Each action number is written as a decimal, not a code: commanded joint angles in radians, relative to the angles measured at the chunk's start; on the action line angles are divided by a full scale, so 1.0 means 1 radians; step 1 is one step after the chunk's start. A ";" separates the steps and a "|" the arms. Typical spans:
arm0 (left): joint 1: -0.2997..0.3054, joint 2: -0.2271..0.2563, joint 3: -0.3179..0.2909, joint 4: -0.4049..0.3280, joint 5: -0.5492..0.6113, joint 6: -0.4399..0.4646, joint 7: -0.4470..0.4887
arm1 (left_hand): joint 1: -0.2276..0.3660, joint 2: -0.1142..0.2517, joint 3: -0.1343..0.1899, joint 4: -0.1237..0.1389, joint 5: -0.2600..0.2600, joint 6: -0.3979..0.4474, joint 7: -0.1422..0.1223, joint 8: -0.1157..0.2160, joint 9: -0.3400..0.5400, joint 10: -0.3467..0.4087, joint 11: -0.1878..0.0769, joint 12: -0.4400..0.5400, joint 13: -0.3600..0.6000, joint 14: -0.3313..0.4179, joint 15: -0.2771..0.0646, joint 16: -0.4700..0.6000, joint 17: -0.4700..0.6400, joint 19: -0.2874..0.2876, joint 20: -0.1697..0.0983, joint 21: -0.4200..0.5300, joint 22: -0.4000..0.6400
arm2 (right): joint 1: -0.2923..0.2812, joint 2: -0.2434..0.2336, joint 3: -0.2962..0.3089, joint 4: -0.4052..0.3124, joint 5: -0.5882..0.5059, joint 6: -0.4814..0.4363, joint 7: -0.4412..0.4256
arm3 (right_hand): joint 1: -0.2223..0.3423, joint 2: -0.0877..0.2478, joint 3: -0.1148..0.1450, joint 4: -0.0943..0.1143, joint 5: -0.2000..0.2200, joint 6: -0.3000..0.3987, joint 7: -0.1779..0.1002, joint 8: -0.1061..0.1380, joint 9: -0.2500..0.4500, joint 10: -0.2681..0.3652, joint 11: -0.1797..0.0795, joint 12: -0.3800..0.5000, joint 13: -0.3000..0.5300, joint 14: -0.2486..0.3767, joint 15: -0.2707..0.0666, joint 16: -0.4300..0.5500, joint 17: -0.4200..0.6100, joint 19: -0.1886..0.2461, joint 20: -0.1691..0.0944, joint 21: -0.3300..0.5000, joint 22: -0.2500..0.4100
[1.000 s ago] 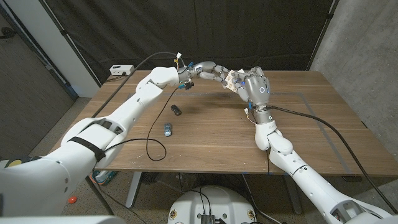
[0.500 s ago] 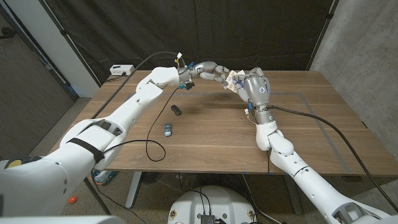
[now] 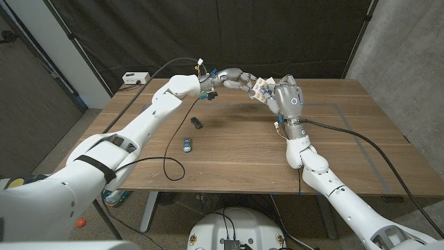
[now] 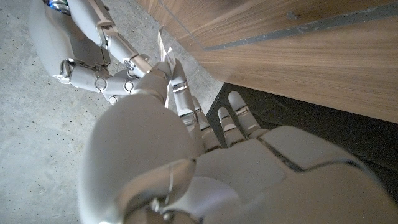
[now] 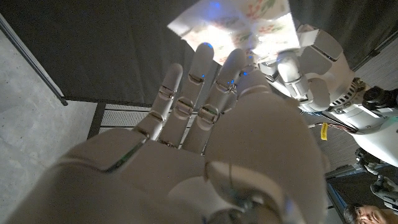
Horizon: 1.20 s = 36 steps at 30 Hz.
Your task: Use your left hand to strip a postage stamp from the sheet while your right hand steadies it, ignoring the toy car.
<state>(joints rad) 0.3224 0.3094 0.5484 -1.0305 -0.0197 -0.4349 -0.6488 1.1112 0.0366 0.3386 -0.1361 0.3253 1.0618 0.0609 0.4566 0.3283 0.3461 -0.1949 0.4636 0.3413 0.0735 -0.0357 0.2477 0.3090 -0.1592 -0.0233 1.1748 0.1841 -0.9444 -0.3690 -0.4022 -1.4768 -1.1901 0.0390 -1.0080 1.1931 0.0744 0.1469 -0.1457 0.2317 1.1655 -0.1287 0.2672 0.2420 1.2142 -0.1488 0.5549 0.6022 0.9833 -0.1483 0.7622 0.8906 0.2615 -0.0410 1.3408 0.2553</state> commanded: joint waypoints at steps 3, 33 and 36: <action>0.006 -0.026 -0.032 0.034 -0.085 0.011 -0.030 | -0.002 0.001 0.009 0.002 0.008 0.139 -0.013 0.006 0.008 0.002 0.000 0.004 0.001 0.001 -0.084 -0.003 0.001 -0.003 0.001 0.000 0.001 | 0.006 -0.021 -0.012 0.017 -0.001 0.040 -0.042 | 0.014 -0.022 -0.002 -0.015 -0.018 0.044 0.015 0.010 0.006 0.025 0.007 0.019 0.021 0.012 -0.083 0.009 0.028 -0.014 -0.078 0.022 -0.002; 0.064 0.001 -0.073 -0.034 -0.157 0.093 -0.029 | -0.001 0.003 0.022 -0.001 0.016 0.128 0.000 0.010 0.031 0.014 -0.001 0.009 0.001 0.002 -0.083 -0.005 0.003 -0.001 0.003 -0.001 0.002 | -0.043 -0.004 0.015 -0.029 0.011 0.009 -0.039 | 0.008 -0.032 0.011 -0.009 -0.042 0.053 0.017 0.007 0.019 0.031 0.014 0.021 0.035 0.000 -0.083 0.006 0.073 -0.035 -0.081 0.056 -0.017; 0.072 0.010 -0.072 -0.051 -0.150 0.096 -0.018 | -0.001 0.003 0.023 -0.001 0.016 0.129 0.000 0.010 0.032 0.013 -0.002 0.009 0.001 0.003 -0.084 -0.004 0.003 0.000 0.002 0.000 0.002 | -0.045 0.003 0.016 -0.026 0.014 0.015 -0.061 | 0.007 -0.032 0.012 -0.008 -0.043 0.052 0.018 0.007 0.021 0.030 0.015 0.021 0.036 0.001 -0.083 0.007 0.077 -0.035 -0.081 0.058 -0.019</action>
<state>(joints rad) 0.3697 0.2950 0.4799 -1.0341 -0.1739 -0.3584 -0.6900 1.1059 0.0313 0.3560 -0.1378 0.3375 1.0653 0.0644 0.4594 0.3554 0.3540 -0.1947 0.4636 0.3411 0.0735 -0.0357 0.2438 0.3087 -0.1592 -0.0232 1.1749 0.1841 -0.9729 -0.3780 -0.3935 -1.4910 -1.1785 0.0521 -1.0434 1.2042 0.0487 0.1519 -0.1561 0.1921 1.2007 -0.1245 0.2699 0.2413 1.2373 -0.1362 0.5752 0.6326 0.9846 -0.1496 0.7689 0.9612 0.2294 -0.0410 1.3893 0.2367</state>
